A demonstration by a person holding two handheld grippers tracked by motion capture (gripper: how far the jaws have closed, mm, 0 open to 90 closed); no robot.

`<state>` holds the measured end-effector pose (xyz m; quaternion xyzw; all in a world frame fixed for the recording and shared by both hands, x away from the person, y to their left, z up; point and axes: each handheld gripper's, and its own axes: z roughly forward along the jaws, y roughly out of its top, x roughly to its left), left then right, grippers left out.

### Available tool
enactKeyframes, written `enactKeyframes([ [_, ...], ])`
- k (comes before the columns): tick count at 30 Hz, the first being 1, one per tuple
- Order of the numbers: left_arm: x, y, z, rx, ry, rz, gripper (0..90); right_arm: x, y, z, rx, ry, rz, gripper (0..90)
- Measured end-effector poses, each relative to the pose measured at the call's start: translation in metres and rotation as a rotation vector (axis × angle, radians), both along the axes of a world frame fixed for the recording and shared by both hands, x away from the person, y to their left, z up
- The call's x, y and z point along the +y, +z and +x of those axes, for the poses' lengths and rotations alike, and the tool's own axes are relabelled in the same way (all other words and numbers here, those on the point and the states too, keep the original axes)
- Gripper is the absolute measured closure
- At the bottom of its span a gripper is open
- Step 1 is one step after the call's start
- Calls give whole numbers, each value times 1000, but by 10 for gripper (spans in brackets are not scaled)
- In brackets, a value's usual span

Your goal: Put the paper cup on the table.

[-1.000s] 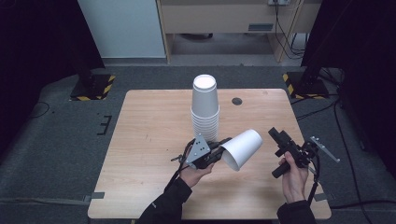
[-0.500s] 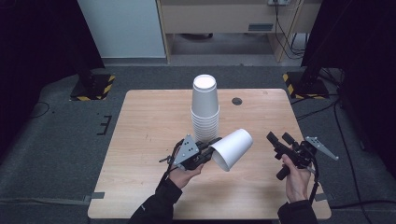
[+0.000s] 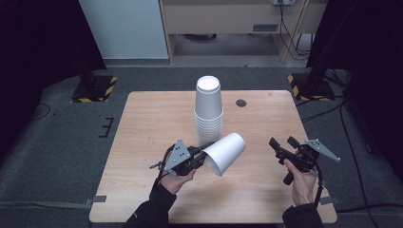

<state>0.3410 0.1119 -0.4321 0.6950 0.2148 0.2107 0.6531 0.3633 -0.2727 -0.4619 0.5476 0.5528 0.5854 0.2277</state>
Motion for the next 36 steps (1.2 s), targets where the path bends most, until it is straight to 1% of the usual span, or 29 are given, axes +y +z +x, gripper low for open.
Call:
enactKeyframes([
  [1, 3, 0, -1, 3, 4, 3, 871, 0, 0, 0, -1, 1, -7, 98],
  [4, 14, 0, -3, 13, 22, 5, 871, 1, 0, -1, -2, 2, -52, 97],
  [6, 21, 1, -5, 13, 33, 13, 871, 0, -1, 0, -1, 1, -94, 94],
  [9, 30, 2, -7, 23, 48, 3, 871, 0, -4, -1, 6, 5, -114, 94],
  [13, 37, 2, -9, 28, 56, 16, 871, 0, -7, 0, 17, 8, -126, 92],
  [16, 41, 3, -12, 28, 58, 12, 871, -1, -8, 1, 24, 8, -145, 91],
  [20, 46, 2, -15, 35, 64, 23, 871, 1, -11, 1, 31, 17, -160, 90],
  [27, 58, 0, -22, 43, 70, 23, 871, 2, -15, 2, 46, 28, -197, 86],
  [30, 66, 0, -24, 47, 83, 35, 871, 1, -17, 3, 50, 25, -208, 85],
  [34, 77, -1, -27, 50, 102, 34, 871, -1, -19, 4, 66, 24, -212, 83],
  [36, 83, -4, -27, 59, 116, 36, 871, -2, -20, 4, 69, 23, -219, 83],
])
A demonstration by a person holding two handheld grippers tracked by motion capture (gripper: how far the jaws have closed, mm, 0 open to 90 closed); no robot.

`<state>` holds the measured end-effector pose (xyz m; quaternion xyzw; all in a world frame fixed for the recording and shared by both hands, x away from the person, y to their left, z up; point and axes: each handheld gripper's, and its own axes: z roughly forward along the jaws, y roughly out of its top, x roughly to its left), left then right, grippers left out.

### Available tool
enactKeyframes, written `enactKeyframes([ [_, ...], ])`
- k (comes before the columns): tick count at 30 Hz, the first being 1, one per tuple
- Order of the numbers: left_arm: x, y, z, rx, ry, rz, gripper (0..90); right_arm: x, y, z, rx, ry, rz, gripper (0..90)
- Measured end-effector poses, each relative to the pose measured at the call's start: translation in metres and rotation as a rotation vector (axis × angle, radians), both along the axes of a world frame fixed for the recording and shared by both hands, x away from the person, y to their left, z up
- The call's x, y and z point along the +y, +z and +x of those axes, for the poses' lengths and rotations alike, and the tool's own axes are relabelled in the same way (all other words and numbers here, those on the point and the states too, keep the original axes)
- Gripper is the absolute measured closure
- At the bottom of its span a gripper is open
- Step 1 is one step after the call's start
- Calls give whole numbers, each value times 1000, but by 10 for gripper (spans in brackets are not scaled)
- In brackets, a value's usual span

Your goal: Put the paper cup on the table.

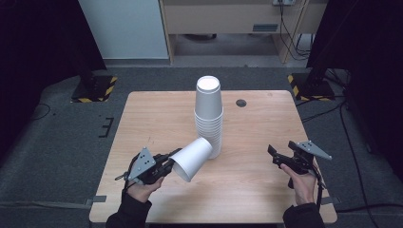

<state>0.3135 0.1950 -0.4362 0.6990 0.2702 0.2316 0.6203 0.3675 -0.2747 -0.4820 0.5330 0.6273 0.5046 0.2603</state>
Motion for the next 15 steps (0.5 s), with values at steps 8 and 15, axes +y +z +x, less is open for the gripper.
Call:
enactKeyframes([
  [8, 20, -5, -8, 10, 39, 7, 871, 0, -1, 0, 7, -4, -19, 83],
  [15, 38, -5, -9, 19, 96, 7, 872, -2, -5, 0, 20, -10, -28, 83],
])
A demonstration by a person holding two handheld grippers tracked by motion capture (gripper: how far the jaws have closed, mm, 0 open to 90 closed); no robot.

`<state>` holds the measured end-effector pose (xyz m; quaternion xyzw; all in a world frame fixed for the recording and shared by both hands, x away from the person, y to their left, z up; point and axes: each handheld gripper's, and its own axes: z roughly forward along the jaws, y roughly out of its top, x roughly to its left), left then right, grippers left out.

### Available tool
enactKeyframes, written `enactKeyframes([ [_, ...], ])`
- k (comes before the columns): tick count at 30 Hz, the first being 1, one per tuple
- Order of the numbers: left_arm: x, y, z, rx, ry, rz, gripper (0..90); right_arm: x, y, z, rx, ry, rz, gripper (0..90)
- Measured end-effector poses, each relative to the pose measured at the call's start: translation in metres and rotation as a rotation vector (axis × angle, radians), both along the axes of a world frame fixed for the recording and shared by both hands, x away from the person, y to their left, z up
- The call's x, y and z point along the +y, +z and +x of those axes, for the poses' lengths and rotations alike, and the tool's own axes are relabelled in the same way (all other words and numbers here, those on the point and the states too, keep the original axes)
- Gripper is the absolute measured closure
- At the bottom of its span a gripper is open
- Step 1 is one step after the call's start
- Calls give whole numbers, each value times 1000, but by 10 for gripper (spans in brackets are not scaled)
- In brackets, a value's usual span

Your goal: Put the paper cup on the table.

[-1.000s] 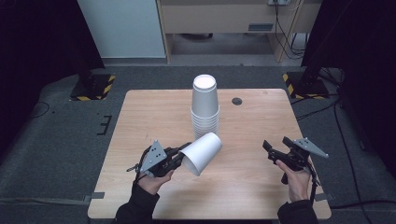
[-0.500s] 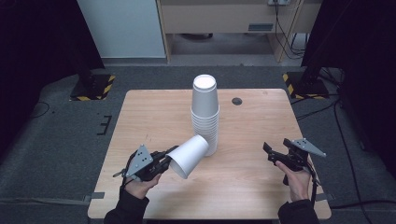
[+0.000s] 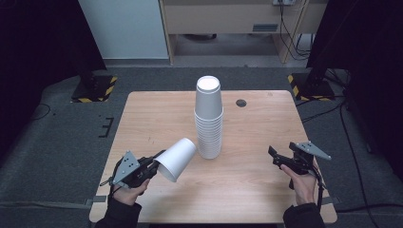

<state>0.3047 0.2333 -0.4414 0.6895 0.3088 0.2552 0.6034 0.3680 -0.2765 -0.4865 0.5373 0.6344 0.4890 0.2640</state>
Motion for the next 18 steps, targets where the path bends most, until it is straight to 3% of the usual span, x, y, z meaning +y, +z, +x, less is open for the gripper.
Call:
enactKeyframes([
  [8, 17, -3, 2, 25, 64, 13, 872, -2, -8, 2, 46, -8, -95, 77],
  [18, 37, -5, 9, 71, 152, 32, 872, -2, -23, 5, 114, 11, -156, 64],
])
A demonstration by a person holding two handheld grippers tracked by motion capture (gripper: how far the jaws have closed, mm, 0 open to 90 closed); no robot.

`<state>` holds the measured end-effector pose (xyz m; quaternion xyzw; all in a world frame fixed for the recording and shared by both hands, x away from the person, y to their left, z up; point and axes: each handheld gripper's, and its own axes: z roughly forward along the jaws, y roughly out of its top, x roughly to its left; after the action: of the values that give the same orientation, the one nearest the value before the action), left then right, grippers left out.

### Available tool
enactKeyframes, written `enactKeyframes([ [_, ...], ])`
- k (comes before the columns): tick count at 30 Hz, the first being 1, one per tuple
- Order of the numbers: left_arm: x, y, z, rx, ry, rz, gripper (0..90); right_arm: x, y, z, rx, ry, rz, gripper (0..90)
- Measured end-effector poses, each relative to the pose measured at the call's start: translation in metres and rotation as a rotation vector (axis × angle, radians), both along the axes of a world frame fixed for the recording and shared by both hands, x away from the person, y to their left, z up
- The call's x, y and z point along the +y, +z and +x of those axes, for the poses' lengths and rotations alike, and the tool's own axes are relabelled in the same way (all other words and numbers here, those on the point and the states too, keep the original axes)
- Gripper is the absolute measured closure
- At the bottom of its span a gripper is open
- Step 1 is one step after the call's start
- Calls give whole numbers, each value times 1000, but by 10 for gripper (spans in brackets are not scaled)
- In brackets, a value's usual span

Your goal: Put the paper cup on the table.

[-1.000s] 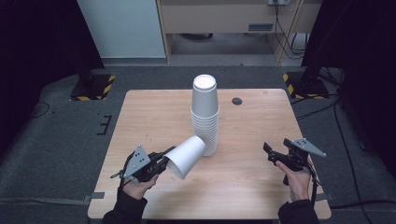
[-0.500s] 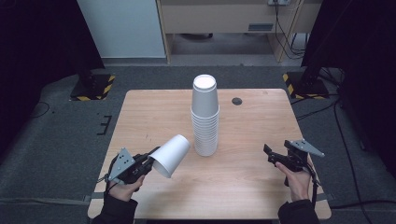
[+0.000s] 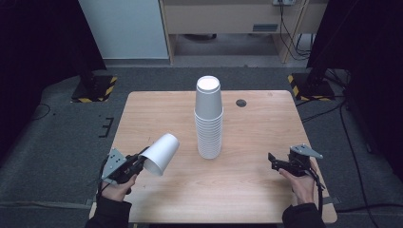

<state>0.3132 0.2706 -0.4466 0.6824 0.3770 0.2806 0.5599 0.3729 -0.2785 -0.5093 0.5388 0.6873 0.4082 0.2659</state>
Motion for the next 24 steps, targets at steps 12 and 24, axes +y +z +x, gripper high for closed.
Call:
enactKeyframes([
  [12, 27, -3, 11, 141, 118, 80, 872, 2, -14, 3, 69, 25, -87, 56],
  [24, 39, 4, 18, 304, 173, 185, 873, 0, -22, 3, 123, 55, -112, 55],
])
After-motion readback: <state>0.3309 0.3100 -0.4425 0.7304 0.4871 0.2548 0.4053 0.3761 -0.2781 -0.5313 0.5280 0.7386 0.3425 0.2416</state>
